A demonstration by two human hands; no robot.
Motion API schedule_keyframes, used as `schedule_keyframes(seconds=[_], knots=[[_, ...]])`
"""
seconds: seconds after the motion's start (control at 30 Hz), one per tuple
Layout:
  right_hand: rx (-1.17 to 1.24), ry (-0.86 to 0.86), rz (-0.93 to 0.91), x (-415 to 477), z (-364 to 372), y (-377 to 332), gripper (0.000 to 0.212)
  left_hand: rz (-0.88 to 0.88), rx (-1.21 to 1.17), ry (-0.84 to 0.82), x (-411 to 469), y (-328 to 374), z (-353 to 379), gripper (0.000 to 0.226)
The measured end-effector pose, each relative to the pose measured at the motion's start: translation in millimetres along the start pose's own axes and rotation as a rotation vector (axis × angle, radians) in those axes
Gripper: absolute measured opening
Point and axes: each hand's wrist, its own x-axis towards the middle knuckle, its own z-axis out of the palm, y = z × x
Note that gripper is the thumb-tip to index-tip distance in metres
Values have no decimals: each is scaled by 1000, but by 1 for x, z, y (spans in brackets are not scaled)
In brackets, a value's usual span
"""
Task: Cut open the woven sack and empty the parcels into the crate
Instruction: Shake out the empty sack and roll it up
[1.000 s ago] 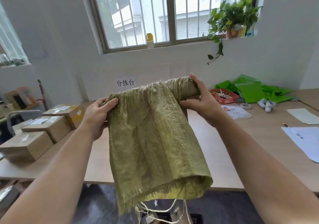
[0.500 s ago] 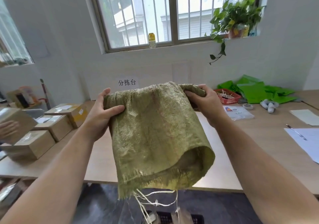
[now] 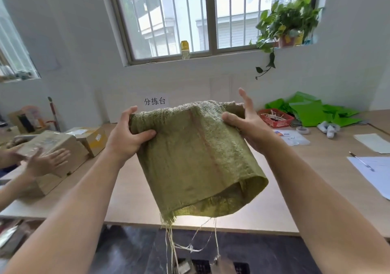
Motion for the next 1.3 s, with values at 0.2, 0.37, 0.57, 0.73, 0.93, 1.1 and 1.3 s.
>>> schedule_keyframes(seconds=[0.2, 0.37, 0.57, 0.73, 0.93, 1.1, 1.3], knots=[[-317, 83, -110, -2, -1, 2, 111, -109, -333, -32, 2, 0, 2, 94], [-359, 142, -134, -1, 0, 1, 106, -256, -403, -14, 5, -3, 1, 81], [-389, 192, -165, -4, 4, 2, 99, -404, -438, -78, 12, -8, -7, 105], [-459, 354, -191, 3, 6, 8, 90, -311, -552, -149, 2, 5, -4, 123], [-306, 415, -143, 8, 2, 14, 86, -225, -372, -239, -6, 10, 5, 116], [-262, 469, -63, 12, 0, 19, 82, -167, -214, -167, -6, 14, 7, 89], [-265, 240, -143, 3, 2, 13, 85, -354, -405, -128, 2, 7, 5, 64]])
